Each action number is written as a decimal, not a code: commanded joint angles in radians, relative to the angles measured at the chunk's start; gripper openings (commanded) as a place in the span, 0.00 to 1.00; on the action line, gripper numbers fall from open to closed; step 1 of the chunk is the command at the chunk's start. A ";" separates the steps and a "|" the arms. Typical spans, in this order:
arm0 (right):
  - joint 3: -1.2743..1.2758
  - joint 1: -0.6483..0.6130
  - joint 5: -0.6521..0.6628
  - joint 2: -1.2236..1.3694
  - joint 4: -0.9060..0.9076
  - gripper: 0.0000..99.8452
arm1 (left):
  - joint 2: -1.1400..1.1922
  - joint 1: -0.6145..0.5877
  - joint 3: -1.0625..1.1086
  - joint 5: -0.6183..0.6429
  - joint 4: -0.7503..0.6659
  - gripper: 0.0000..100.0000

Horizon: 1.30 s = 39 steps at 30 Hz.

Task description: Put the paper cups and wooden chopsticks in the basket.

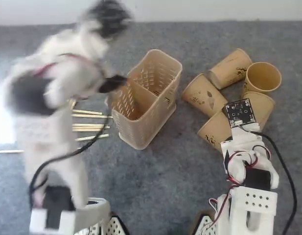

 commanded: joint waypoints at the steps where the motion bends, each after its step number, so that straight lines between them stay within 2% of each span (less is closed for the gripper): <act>1: -0.005 -0.008 -0.003 -0.018 -0.025 0.10 | -0.133 -0.284 0.099 -0.064 0.021 0.38; 4: -0.006 -0.008 -0.003 -0.018 -0.025 0.10 | -0.152 -0.428 0.252 -0.110 0.000 0.38; 6: -0.015 -0.007 -0.003 -0.018 -0.025 0.09 | -0.141 -0.479 0.386 -0.133 -0.071 0.38; 10: -0.121 0.016 0.012 -0.015 0.030 0.09 | -0.101 -0.493 0.631 -0.138 -0.259 0.38; 13: -0.276 0.065 0.058 -0.008 0.110 0.09 | -0.051 -0.466 0.736 -0.140 -0.359 0.38; 17: -0.489 0.105 0.103 0.038 0.223 0.09 | 0.058 -0.462 0.751 -0.140 -0.381 0.38; 23: -0.697 0.108 0.112 0.326 0.326 0.10 | 0.190 -0.470 0.733 -0.132 -0.374 0.38; 31: -0.953 0.110 0.112 0.644 0.424 0.09 | 0.304 -0.543 0.720 -0.017 -0.474 0.38; 35: -1.013 0.110 0.110 0.748 0.450 0.09 | 0.371 -0.539 0.719 -0.014 -0.485 0.37; 39: -1.010 0.110 0.110 0.773 0.446 0.09 | 0.431 -0.540 0.719 -0.015 -0.539 0.31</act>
